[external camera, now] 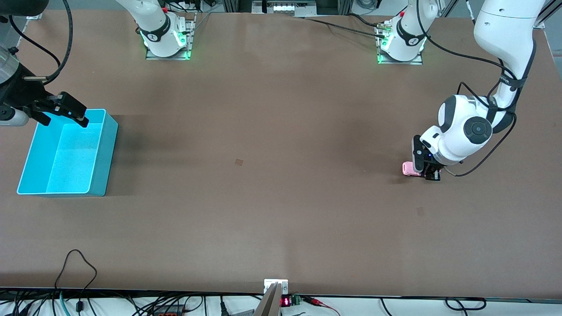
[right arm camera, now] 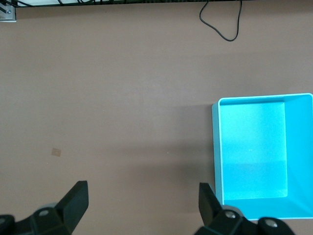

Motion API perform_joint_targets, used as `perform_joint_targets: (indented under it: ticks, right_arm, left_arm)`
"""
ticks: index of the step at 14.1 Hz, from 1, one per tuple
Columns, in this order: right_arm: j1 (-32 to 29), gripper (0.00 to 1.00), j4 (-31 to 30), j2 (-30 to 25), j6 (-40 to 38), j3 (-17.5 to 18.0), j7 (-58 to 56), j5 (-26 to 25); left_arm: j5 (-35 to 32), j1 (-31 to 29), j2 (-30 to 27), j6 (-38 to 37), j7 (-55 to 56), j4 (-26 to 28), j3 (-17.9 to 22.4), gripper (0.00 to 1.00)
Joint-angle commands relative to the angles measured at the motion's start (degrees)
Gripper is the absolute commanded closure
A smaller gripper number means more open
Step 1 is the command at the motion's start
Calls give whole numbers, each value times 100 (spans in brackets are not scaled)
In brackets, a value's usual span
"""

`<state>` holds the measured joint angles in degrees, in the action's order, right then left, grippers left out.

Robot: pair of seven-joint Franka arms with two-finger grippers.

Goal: Wind and store pink jeep toy
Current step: 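Close the left gripper on the pink jeep's rear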

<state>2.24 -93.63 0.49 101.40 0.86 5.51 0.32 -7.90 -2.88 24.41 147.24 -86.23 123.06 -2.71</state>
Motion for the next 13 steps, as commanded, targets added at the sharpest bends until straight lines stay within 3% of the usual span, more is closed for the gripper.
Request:
perform_joint_targets:
  ticks: [1, 8, 13]
  right_arm:
    - [-48, 0, 99, 48, -6, 28, -50, -41]
    - [-48, 0, 99, 57, -6, 28, -50, -41]
    - [-48, 0, 99, 57, -6, 28, -50, -41]
  left_arm:
    - [-115, -2, 20, -12, -69, -62, -1, 83]
    - [-98, -134, 161, -47, -104, -62, 16, 83]
    - [-107, -959, 740, -55, -910, -518, 7, 83]
